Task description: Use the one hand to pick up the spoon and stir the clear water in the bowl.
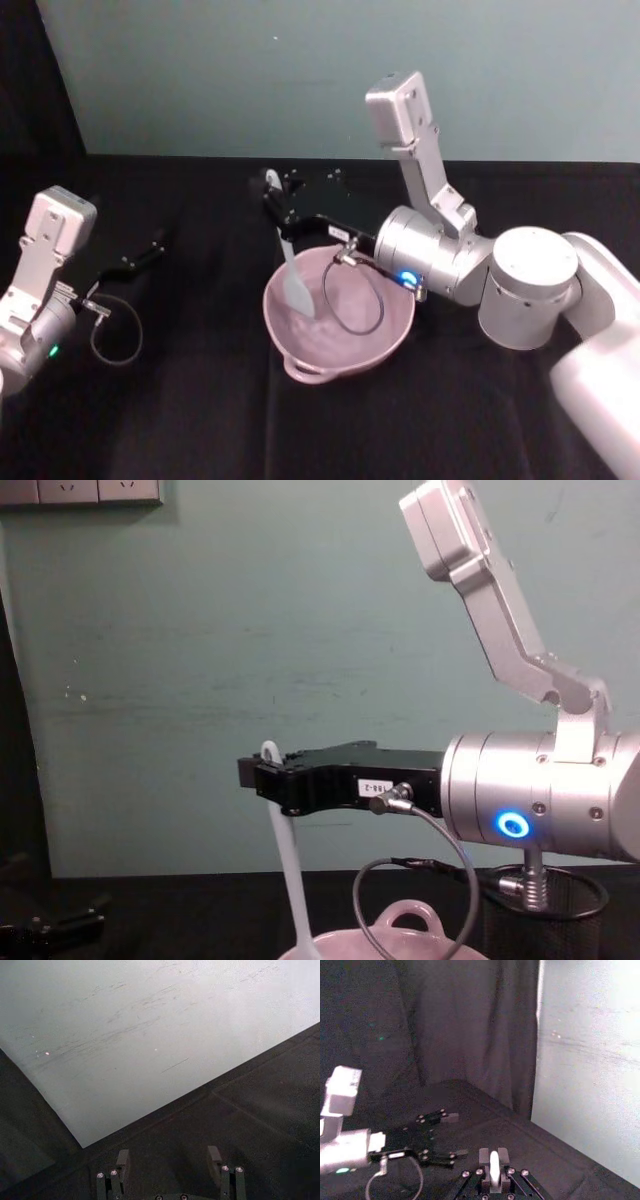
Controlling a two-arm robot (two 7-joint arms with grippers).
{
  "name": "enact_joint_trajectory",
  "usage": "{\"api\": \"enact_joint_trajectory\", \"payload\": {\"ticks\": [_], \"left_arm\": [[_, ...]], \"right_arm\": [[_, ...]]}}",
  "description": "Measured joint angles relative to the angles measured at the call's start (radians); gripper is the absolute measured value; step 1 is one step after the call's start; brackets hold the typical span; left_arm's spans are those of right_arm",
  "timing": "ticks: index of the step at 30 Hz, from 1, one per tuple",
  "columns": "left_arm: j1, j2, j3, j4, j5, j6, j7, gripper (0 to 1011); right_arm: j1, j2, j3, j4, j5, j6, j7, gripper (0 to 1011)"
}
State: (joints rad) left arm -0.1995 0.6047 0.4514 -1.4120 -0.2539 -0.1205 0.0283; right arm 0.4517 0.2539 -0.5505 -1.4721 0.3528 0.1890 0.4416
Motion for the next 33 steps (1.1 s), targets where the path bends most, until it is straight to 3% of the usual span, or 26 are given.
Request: {"api": "enact_joint_trajectory", "payload": {"ticks": [6, 13, 23, 33], "left_arm": [[0.000, 0.000, 0.000, 0.000, 0.000, 0.000, 0.000, 1011], [0.000, 0.000, 0.000, 0.000, 0.000, 0.000, 0.000, 1011], [0.000, 0.000, 0.000, 0.000, 0.000, 0.000, 0.000, 1011], [0.000, 0.000, 0.000, 0.000, 0.000, 0.000, 0.000, 1011]], "right_arm": [[0.048, -0.019, 0.014, 0.099, 0.018, -0.019, 0.007, 110], [0.069, -0.007, 0.037, 0.136, 0.018, -0.024, -0.007, 110], [0.013, 0.058, 0.087, 0.037, 0.019, -0.004, -0.042, 110], [-0.033, 0.088, 0.074, -0.051, 0.016, 0.026, -0.041, 110]]}}
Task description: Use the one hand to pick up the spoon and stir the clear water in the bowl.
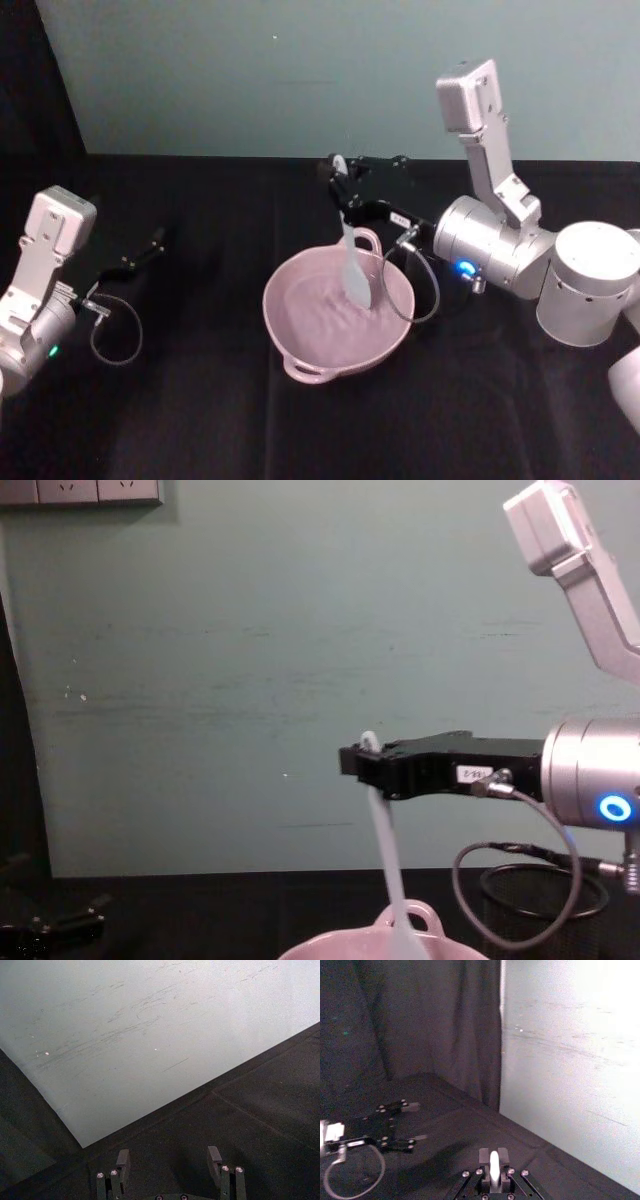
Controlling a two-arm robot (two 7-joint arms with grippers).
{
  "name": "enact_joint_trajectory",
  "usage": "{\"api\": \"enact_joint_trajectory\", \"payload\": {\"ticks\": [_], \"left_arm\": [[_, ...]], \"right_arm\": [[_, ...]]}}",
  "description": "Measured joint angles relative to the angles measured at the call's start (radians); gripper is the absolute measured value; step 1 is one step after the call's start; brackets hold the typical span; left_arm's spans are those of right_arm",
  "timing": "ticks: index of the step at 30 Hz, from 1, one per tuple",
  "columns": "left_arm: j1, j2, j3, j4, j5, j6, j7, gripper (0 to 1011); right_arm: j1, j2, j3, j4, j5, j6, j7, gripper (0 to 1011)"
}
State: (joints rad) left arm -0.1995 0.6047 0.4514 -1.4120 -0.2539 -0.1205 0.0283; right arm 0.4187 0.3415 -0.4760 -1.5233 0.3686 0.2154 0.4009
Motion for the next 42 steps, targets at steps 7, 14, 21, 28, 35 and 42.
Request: {"api": "enact_joint_trajectory", "payload": {"ticks": [7, 14, 21, 28, 35, 42], "left_arm": [[0.000, 0.000, 0.000, 0.000, 0.000, 0.000, 0.000, 1011], [0.000, 0.000, 0.000, 0.000, 0.000, 0.000, 0.000, 1011], [0.000, 0.000, 0.000, 0.000, 0.000, 0.000, 0.000, 1011], [0.000, 0.000, 0.000, 0.000, 0.000, 0.000, 0.000, 1011], [0.000, 0.000, 0.000, 0.000, 0.000, 0.000, 0.000, 1011], [0.000, 0.000, 0.000, 0.000, 0.000, 0.000, 0.000, 1011]], "right_arm": [[-0.008, -0.013, -0.047, -0.032, -0.005, 0.017, 0.024, 110], [0.014, -0.047, -0.090, -0.016, -0.010, 0.011, 0.040, 110], [0.047, -0.079, -0.098, 0.044, -0.008, -0.012, 0.043, 110], [0.086, -0.097, -0.076, 0.119, 0.000, -0.038, 0.040, 110], [0.092, -0.084, -0.037, 0.149, 0.003, -0.047, 0.015, 110], [0.046, -0.038, 0.006, 0.092, 0.009, -0.033, -0.014, 110]]}}
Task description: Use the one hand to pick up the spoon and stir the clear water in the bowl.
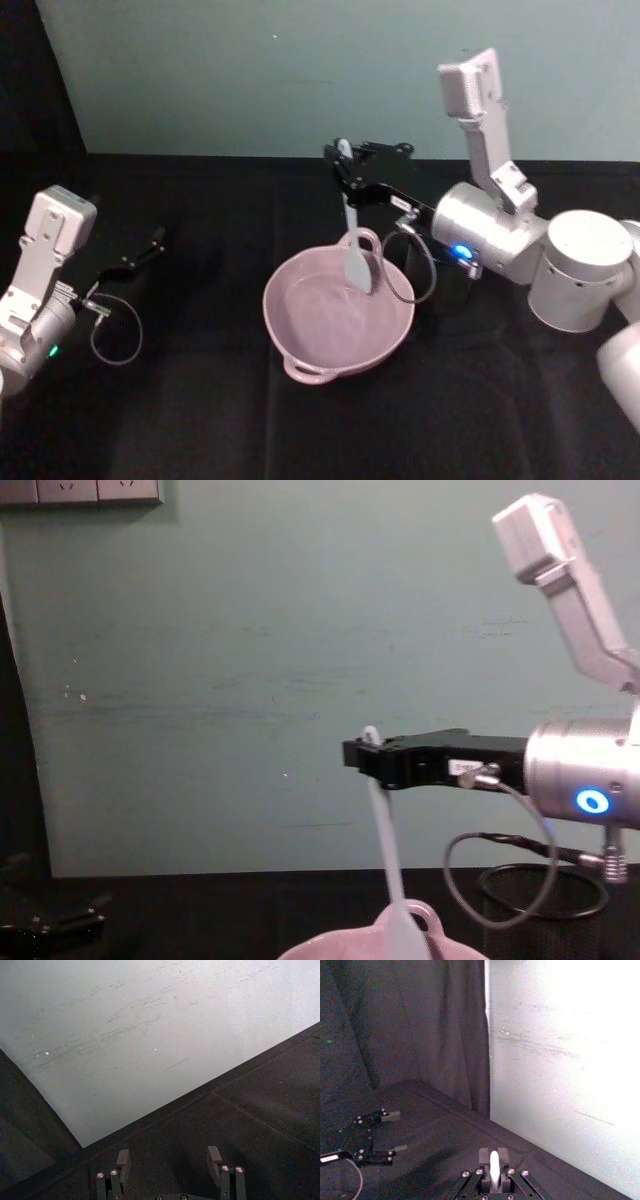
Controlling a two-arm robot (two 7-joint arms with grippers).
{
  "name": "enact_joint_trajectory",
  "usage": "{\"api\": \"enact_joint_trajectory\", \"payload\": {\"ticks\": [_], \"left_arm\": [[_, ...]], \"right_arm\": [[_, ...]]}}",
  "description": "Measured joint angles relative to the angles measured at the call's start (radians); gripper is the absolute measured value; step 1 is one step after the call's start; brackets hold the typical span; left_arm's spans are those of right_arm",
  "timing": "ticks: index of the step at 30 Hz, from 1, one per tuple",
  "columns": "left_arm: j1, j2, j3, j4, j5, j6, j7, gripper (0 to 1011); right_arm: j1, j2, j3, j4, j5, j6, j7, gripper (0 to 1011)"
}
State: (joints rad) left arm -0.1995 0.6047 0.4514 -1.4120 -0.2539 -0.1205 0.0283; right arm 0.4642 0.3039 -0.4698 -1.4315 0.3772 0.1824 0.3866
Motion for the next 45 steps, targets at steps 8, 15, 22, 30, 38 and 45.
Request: {"api": "enact_joint_trajectory", "payload": {"ticks": [8, 15, 22, 30, 38, 45], "left_arm": [[0.000, 0.000, 0.000, 0.000, 0.000, 0.000, 0.000, 1011], [0.000, 0.000, 0.000, 0.000, 0.000, 0.000, 0.000, 1011], [0.000, 0.000, 0.000, 0.000, 0.000, 0.000, 0.000, 1011], [0.000, 0.000, 0.000, 0.000, 0.000, 0.000, 0.000, 1011], [0.000, 0.000, 0.000, 0.000, 0.000, 0.000, 0.000, 1011], [0.000, 0.000, 0.000, 0.000, 0.000, 0.000, 0.000, 1011]], "right_arm": [[-0.051, 0.040, 0.010, -0.082, 0.001, 0.028, -0.001, 110], [-0.069, 0.045, -0.017, -0.122, -0.004, 0.045, 0.016, 110], [-0.074, 0.021, -0.064, -0.143, -0.005, 0.056, 0.032, 110], [-0.046, -0.009, -0.085, -0.115, -0.007, 0.050, 0.037, 110], [-0.002, -0.037, -0.078, -0.029, -0.007, 0.021, 0.037, 110], [0.018, -0.040, -0.030, 0.038, 0.004, 0.003, 0.013, 110]]}}
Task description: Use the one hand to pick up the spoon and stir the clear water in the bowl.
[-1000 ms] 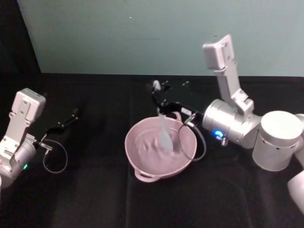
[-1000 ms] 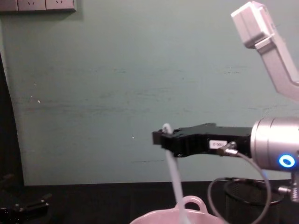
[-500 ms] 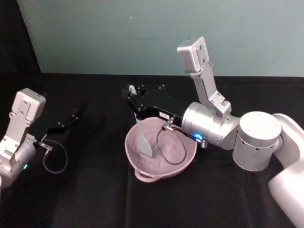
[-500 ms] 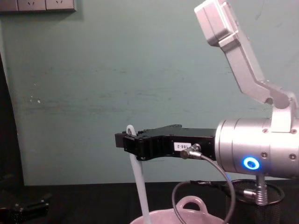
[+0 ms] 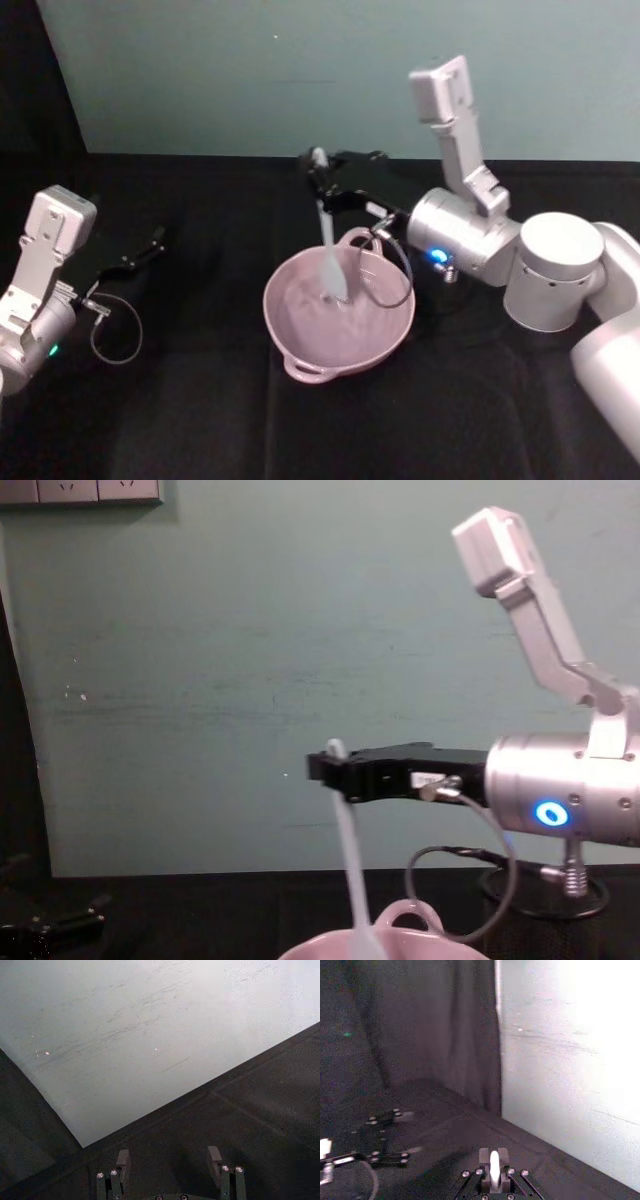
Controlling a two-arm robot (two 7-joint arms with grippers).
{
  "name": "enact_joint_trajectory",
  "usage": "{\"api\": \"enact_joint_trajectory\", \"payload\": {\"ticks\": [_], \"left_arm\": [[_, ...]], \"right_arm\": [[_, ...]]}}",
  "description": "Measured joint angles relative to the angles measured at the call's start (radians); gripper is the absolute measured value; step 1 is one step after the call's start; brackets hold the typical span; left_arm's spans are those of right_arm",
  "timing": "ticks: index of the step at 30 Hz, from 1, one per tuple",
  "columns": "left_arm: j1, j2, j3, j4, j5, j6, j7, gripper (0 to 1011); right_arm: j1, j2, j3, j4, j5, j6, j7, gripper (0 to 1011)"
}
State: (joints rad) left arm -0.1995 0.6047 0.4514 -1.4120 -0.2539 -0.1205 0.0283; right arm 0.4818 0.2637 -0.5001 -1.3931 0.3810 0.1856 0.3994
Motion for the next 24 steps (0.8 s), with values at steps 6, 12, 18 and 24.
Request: {"api": "enact_joint_trajectory", "payload": {"ticks": [6, 12, 18, 24], "left_arm": [[0.000, 0.000, 0.000, 0.000, 0.000, 0.000, 0.000, 1011], [0.000, 0.000, 0.000, 0.000, 0.000, 0.000, 0.000, 1011], [0.000, 0.000, 0.000, 0.000, 0.000, 0.000, 0.000, 1011], [0.000, 0.000, 0.000, 0.000, 0.000, 0.000, 0.000, 1011]], "right_arm": [[-0.029, 0.030, 0.037, -0.031, 0.006, 0.005, -0.023, 110], [-0.071, 0.063, 0.055, -0.095, 0.006, 0.022, -0.036, 110], [-0.109, 0.085, 0.050, -0.166, -0.006, 0.038, -0.039, 110], [-0.123, 0.088, 0.008, -0.215, -0.032, 0.056, -0.026, 110]]}}
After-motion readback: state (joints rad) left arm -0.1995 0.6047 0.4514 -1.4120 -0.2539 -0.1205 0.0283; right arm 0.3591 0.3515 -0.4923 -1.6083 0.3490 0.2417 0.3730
